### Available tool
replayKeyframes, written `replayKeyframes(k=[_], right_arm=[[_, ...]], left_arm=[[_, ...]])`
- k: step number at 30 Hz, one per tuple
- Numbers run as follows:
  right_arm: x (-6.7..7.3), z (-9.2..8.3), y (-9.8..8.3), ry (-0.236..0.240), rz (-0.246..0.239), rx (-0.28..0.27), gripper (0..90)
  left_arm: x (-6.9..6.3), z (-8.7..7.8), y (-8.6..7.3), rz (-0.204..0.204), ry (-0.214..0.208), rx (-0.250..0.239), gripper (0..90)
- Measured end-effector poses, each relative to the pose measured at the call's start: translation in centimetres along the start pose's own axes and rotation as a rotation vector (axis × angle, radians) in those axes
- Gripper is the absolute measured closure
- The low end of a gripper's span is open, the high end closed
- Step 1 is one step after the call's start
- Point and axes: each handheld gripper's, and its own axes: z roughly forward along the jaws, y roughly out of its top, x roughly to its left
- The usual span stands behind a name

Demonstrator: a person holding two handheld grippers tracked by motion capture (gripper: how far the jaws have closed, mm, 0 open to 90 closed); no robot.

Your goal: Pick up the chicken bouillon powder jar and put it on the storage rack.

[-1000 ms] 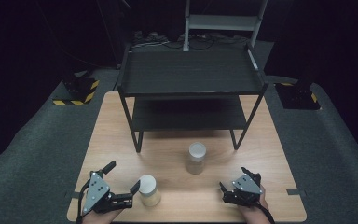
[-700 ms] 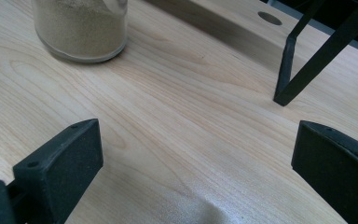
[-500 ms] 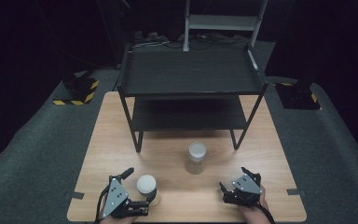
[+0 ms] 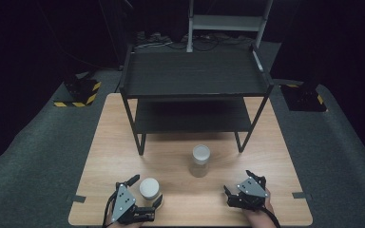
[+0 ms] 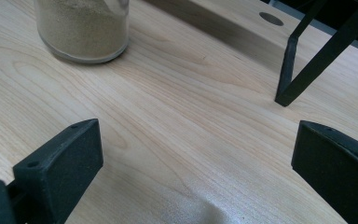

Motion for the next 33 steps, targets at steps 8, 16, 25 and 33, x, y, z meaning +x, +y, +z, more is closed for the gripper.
replayKeyframes(k=[8, 16, 25, 33], right_arm=[[0.0, 0.0, 0.0, 0.0, 0.001, -0.002, 1.0], [0.0, 0.0, -0.1, -0.001, 0.003, -0.004, 1.0], [-0.1, 0.0, -0.1, 0.001, 0.007, -0.006, 1.0], [0.0, 0.0, -0.1, 0.001, 0.0, -0.005, 1.0]], left_arm=[[0.4, 0.3, -0.8, -0.002, -0.022, 0.025, 9.2], [0.8, 0.1, -1.1, 0.001, -0.036, 0.013, 24.7], [1.5, 0.0, -1.2, -0.011, -0.064, 0.012, 33.3], [1.3, 0.0, -0.8, 0.002, -0.059, 0.023, 33.7]])
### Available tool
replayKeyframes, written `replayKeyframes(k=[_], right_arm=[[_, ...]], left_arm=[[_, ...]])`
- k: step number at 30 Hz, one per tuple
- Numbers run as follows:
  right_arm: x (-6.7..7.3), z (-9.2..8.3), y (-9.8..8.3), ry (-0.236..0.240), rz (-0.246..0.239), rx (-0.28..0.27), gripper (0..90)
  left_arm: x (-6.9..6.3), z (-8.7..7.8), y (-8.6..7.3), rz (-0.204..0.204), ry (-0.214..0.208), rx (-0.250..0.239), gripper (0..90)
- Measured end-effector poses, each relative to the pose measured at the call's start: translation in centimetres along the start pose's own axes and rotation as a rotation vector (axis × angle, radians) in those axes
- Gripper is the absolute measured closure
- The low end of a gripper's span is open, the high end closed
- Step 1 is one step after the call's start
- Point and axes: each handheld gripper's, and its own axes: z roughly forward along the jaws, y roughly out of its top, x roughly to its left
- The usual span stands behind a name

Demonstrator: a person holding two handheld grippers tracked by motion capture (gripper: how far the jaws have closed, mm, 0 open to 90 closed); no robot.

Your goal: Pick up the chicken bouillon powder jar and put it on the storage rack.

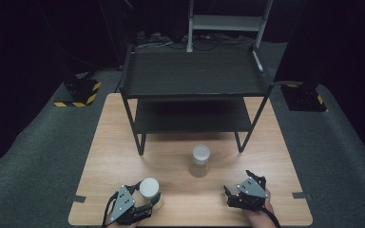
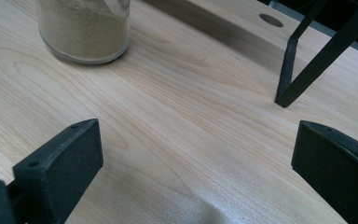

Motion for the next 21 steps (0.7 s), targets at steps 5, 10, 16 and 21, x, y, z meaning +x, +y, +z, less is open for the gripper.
replayKeyframes(k=[5, 10, 16, 21], right_arm=[[0.0, 0.0, 0.0, 0.001, 0.001, 0.001, 1.0], [0.0, 0.0, 0.0, 0.001, 0.002, -0.001, 1.0], [0.0, 0.0, 0.1, 0.001, -0.002, 0.004, 1.0], [-0.1, 0.1, 0.3, 0.004, 0.005, 0.02, 1.0]], left_arm=[[-0.2, 0.1, 0.2, 0.008, -0.002, -0.003, 33.8], [-0.3, 0.0, 0.5, 0.01, -0.001, -0.012, 33.8], [-0.6, -0.2, 1.0, 0.007, 0.002, -0.029, 33.8], [-0.8, -0.5, 1.4, 0.003, 0.005, -0.046, 33.7]])
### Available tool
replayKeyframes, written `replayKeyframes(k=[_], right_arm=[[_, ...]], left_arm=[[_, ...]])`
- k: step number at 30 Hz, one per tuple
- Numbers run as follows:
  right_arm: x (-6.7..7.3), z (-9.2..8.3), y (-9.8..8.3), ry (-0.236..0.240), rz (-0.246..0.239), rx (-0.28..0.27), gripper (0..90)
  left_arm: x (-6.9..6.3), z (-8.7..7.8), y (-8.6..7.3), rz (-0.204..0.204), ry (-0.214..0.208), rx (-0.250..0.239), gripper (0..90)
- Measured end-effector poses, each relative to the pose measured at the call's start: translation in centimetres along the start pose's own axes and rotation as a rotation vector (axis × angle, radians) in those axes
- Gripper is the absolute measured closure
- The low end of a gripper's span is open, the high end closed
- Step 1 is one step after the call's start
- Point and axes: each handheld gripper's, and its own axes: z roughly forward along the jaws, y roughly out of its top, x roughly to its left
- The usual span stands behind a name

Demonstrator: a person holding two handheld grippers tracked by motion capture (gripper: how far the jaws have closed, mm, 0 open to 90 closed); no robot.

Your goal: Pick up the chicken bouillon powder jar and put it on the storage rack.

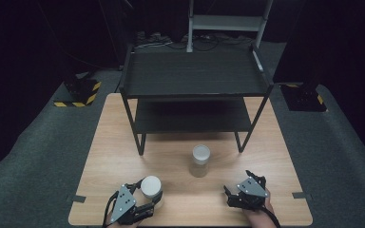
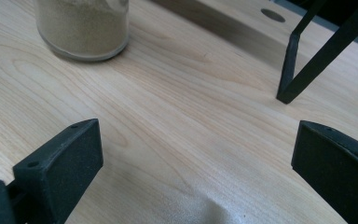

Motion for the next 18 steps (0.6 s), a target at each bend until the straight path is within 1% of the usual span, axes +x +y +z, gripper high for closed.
replayKeyframes(k=[7, 11, 18], right_arm=[[0.0, 0.0, 0.1, 0.001, -0.002, 0.006, 1.0], [0.0, 0.0, 0.0, 0.0, 0.002, 0.004, 1.0], [-0.1, 0.0, 0.0, 0.002, 0.004, 0.002, 1.0]], left_arm=[[0.1, -0.5, 1.0, -0.01, 0.007, -0.031, 33.7], [0.1, -0.6, 1.8, -0.002, 0.019, -0.044, 33.7], [0.4, -0.7, 3.2, 0.004, 0.026, -0.061, 33.7]])
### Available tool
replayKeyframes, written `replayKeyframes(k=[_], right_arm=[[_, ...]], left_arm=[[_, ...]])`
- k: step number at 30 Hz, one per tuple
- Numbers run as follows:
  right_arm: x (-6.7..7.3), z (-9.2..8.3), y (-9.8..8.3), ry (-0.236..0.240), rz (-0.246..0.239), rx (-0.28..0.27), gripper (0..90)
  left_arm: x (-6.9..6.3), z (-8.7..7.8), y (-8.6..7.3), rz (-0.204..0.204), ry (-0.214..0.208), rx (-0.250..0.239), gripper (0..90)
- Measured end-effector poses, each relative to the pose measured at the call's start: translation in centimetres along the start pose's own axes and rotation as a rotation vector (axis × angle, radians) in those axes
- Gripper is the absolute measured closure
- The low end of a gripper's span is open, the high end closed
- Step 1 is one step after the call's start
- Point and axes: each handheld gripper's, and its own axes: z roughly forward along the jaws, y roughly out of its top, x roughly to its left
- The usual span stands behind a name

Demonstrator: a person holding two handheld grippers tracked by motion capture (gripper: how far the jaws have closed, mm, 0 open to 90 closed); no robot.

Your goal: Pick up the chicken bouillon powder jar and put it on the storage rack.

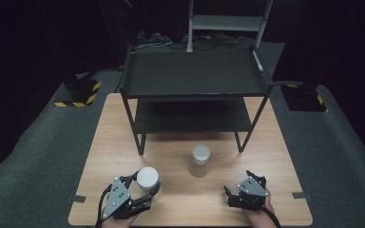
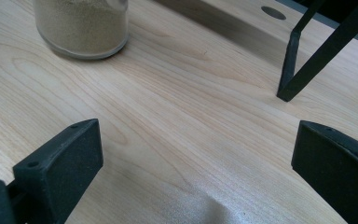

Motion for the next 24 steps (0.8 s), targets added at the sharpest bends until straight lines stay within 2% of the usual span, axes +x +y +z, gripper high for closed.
replayKeyframes(k=[8, 24], right_arm=[[0.0, 0.0, 0.0, 0.001, 0.004, -0.002, 1.0], [0.0, 0.0, -0.1, 0.001, 0.003, -0.003, 1.0]], left_arm=[[0.6, 0.0, 1.7, 0.003, 0.016, -0.036, 33.7], [2.0, 0.8, 5.9, 0.002, 0.019, -0.102, 33.7]])
